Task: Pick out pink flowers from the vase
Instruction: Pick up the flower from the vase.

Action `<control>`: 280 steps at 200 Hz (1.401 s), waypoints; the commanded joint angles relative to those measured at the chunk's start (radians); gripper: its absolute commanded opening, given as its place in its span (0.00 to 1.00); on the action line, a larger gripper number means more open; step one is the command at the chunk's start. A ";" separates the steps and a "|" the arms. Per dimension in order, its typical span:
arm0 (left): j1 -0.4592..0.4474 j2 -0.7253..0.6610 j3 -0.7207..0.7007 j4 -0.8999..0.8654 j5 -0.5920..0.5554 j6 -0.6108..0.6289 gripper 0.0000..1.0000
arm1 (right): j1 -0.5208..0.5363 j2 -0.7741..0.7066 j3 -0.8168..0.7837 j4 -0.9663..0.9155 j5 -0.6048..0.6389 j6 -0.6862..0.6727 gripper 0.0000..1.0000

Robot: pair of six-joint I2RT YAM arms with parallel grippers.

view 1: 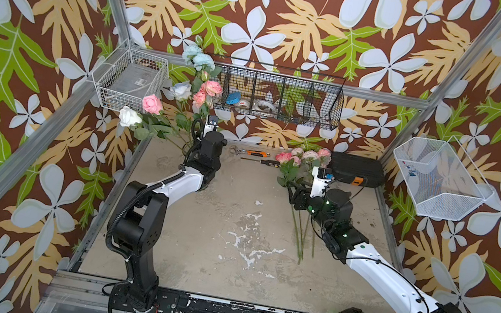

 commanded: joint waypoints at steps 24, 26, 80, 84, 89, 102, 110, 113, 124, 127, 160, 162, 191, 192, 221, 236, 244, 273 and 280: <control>0.000 -0.045 -0.044 0.052 -0.003 0.004 0.24 | 0.000 0.004 0.006 0.035 -0.014 -0.008 0.63; 0.000 -0.047 -0.045 0.053 -0.004 0.004 0.24 | 0.001 0.006 0.006 0.035 -0.016 -0.008 0.63; 0.000 -0.126 -0.118 0.084 0.024 -0.008 0.12 | 0.000 0.027 0.014 0.036 -0.027 -0.005 0.63; -0.002 -0.133 -0.125 0.089 0.028 -0.008 0.12 | 0.001 0.029 0.014 0.038 -0.027 -0.005 0.63; -0.002 -0.143 -0.137 0.097 0.033 -0.009 0.10 | 0.001 0.030 0.014 0.041 -0.027 -0.005 0.63; -0.001 -0.169 -0.168 0.116 0.056 -0.008 0.09 | 0.001 0.033 0.015 0.042 -0.028 -0.006 0.63; -0.002 -0.189 -0.185 0.125 0.071 -0.010 0.09 | 0.001 0.036 0.017 0.043 -0.030 -0.005 0.63; -0.002 -0.197 -0.192 0.130 0.078 -0.008 0.09 | 0.001 0.037 0.017 0.042 -0.031 -0.004 0.63; -0.006 -0.227 -0.226 0.157 0.093 -0.004 0.09 | 0.002 0.044 0.020 0.043 -0.033 -0.005 0.63; -0.007 -0.236 -0.235 0.164 0.101 -0.004 0.09 | 0.001 0.045 0.021 0.042 -0.033 -0.005 0.63; -0.008 -0.293 -0.270 0.195 0.172 0.033 0.08 | 0.001 0.060 0.026 0.051 -0.047 -0.005 0.62; -0.007 -0.295 -0.270 0.194 0.174 0.033 0.08 | 0.002 0.061 0.027 0.053 -0.047 -0.005 0.62; -0.010 -0.343 -0.255 0.181 0.254 0.060 0.06 | 0.001 0.066 0.032 0.059 -0.060 -0.011 0.62; -0.011 -0.346 -0.254 0.181 0.256 0.061 0.05 | 0.001 0.065 0.032 0.059 -0.061 -0.011 0.62; -0.011 -0.401 -0.197 0.103 0.339 0.070 0.04 | 0.000 0.067 0.044 0.059 -0.082 -0.017 0.62; -0.011 -0.417 -0.160 0.052 0.385 0.082 0.03 | 0.000 0.070 0.051 0.062 -0.095 -0.016 0.62; -0.012 -0.430 -0.151 0.034 0.393 0.082 0.02 | 0.000 0.073 0.054 0.064 -0.103 -0.014 0.62; -0.012 -0.480 -0.139 0.011 0.454 0.075 0.01 | 0.001 0.080 0.063 0.068 -0.135 -0.008 0.62; -0.013 -0.489 -0.125 -0.015 0.479 0.075 0.00 | 0.000 0.081 0.067 0.069 -0.146 -0.008 0.62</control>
